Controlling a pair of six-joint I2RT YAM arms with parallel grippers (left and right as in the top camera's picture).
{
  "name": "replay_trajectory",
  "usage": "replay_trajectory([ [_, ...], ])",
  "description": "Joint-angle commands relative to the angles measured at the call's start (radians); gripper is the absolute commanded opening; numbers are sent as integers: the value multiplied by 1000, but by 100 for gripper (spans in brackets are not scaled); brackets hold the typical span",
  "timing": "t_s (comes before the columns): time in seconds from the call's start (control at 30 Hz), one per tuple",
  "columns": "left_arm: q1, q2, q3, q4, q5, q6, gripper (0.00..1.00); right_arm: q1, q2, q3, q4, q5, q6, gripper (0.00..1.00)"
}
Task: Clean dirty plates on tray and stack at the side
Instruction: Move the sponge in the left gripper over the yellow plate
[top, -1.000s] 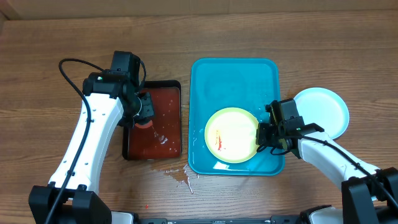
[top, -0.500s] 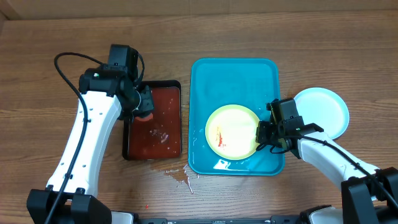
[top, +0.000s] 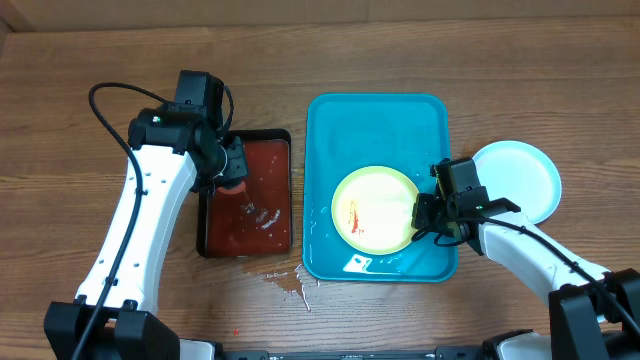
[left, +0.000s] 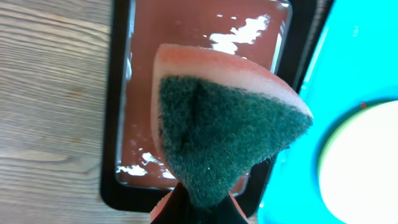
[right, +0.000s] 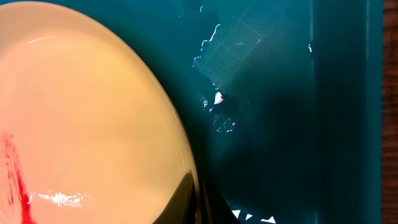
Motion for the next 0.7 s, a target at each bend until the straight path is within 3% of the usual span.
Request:
replay_trajectory([
  [0.0, -17, 7, 23, 30, 171, 13, 4, -1, 7, -4, 4, 28, 8, 4],
  [0.13, -85, 7, 23, 157, 342, -40, 5, -1, 7, -4, 4, 28, 8, 4],
  [0.4, -379, 97, 23, 373, 153, -211, 4, -1, 7, -4, 0, 27, 8, 4],
  [0.53, -488, 275, 23, 442, 191, -336, 5, -1, 7, -4, -18, 28, 8, 4],
  [0.67, -511, 401, 23, 485, 246, -391, 4, -1, 7, -4, -22, 28, 8, 4],
])
